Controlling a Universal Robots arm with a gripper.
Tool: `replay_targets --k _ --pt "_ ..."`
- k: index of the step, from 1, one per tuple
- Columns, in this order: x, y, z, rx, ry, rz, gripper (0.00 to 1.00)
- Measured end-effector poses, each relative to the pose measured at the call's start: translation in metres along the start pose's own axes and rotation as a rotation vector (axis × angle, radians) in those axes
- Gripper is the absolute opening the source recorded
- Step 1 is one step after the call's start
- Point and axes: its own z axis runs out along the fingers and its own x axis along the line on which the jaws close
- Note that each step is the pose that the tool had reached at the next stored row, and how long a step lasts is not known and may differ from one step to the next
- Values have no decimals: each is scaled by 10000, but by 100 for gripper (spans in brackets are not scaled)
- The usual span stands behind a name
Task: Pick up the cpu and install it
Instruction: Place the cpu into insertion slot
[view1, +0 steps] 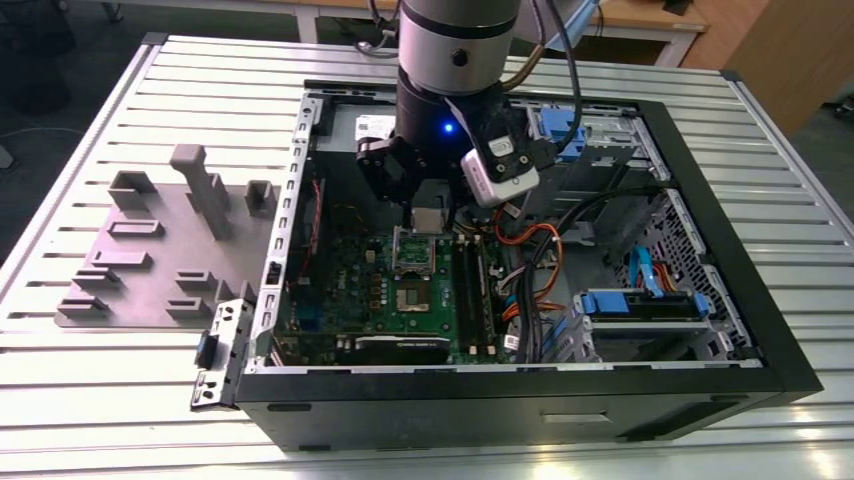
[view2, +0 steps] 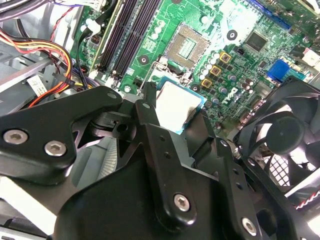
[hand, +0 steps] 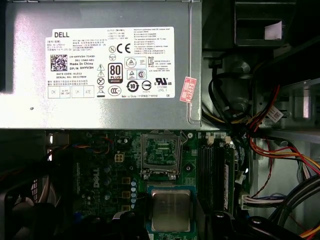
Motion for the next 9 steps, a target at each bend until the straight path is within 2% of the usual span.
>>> replay_targets --k 6,9 --pt "0 0 3 -1 0 0 47" --pt "0 0 28 0 0 0 47"
